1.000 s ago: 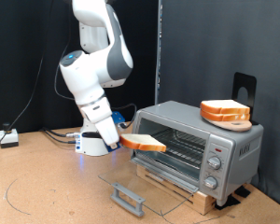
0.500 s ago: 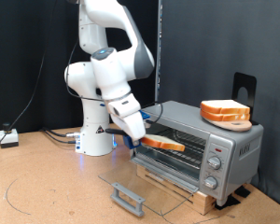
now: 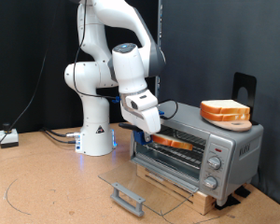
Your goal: Make a piece of toast with the oven
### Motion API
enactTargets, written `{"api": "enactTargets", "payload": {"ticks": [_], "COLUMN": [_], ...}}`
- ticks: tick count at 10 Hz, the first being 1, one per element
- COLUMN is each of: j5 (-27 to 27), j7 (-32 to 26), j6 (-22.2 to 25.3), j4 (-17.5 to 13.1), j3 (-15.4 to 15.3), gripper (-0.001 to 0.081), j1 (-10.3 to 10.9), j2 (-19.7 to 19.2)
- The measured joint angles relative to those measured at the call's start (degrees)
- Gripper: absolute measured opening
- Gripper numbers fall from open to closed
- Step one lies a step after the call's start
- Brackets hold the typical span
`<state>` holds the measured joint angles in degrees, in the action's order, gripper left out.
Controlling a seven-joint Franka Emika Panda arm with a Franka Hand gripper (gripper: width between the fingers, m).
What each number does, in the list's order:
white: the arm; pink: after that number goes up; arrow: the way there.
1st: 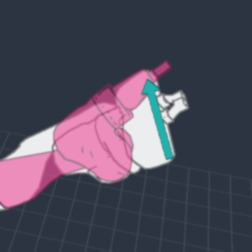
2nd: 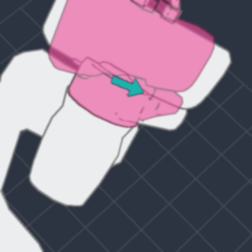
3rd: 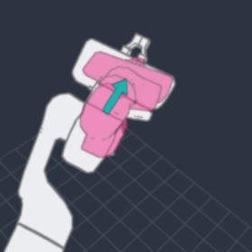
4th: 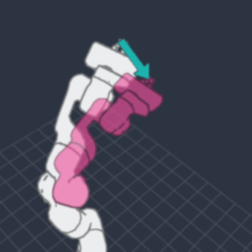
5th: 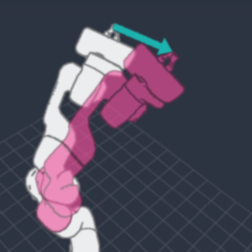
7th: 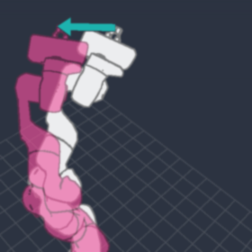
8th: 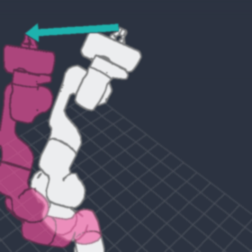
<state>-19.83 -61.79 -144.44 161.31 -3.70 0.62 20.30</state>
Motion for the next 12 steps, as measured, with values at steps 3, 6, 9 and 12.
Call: {"api": "enactTargets", "payload": {"ticks": [3, 6, 9, 12], "j5": [3.47, 3.48, 3.00, 1.54], "j7": [-1.12, -5.25, -6.89, -7.36], "j6": [-0.69, 0.11, 1.15, 1.74], "j4": [0.43, -0.13, -0.85, -0.63], "j3": [0.67, 3.40, 4.74, 4.17], "gripper": [0.0412, 0.0412, 0.0412, 0.0412], "j1": [-3.28, -5.22, -5.37, -3.91], "j2": [-0.97, -1.00, -0.84, 0.26]}}
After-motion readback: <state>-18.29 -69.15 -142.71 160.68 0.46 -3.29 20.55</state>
